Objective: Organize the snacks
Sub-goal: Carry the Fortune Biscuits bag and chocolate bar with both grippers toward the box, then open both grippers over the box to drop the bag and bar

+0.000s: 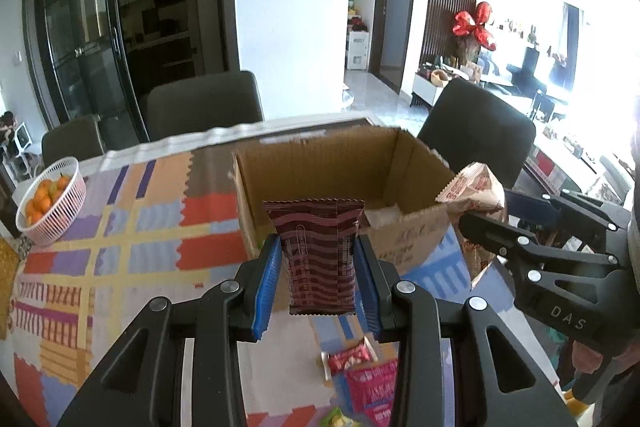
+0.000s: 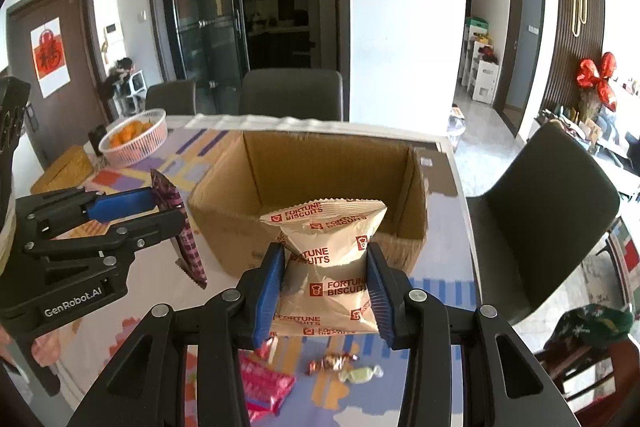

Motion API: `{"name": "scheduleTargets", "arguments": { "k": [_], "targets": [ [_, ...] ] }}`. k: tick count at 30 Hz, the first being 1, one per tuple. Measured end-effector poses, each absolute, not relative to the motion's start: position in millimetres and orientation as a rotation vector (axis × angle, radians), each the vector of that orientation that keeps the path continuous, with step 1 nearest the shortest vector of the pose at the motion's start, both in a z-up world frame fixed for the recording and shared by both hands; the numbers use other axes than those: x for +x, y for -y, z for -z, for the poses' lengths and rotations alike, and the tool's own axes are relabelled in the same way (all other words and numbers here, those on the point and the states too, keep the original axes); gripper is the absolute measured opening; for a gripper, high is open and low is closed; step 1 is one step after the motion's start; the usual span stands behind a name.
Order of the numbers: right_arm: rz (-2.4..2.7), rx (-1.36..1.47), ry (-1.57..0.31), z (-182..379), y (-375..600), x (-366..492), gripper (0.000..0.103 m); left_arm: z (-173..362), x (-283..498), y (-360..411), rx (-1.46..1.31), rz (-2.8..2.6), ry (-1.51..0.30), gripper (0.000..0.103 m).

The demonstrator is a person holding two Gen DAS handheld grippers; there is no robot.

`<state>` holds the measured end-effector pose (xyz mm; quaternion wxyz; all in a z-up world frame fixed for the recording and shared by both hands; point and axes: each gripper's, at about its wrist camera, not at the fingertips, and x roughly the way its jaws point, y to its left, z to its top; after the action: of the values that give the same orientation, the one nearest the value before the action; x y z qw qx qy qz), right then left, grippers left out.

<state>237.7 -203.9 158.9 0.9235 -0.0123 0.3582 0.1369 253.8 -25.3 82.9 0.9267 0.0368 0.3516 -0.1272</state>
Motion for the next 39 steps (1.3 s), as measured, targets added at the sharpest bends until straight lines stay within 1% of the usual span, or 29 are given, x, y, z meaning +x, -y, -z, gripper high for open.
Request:
{"name": "scheduleTargets", "arguments": {
  "k": [10,21,25,27,28,29,34,39],
  "targets": [
    [-0.298,-0.011,-0.713,-171,200,267,0.042,-97,287,24,0.084,0.265,-0.699,0.037],
    [-0.294,0.002,-0.727,-163,204,310,0.042,-88,333,29,0.101,0.267,-0.718,0.037],
    [-0.288,0.007,-0.741,-151,205,323,0.042,-80,344,36,0.138,0.27,-0.731,0.04],
    [-0.28,0.009,-0.74,-147,207,331,0.046,-77,344,38,0.156,0.266,-0.723,0.044],
    [-0.27,0.015,-0.748,-144,208,334,0.055,-76,342,39,0.161,0.26,-0.719,0.05],
    [-0.266,0.026,-0.752,-143,210,335,0.058,-76,340,39,0.163,0.254,-0.717,0.053],
    [-0.26,0.055,-0.76,-138,215,325,0.058,-79,321,34,0.166,0.243,-0.699,0.053],
    [-0.242,0.02,-0.714,-150,212,297,0.058,-90,291,28,0.172,0.251,-0.662,0.053]
  ]
}}
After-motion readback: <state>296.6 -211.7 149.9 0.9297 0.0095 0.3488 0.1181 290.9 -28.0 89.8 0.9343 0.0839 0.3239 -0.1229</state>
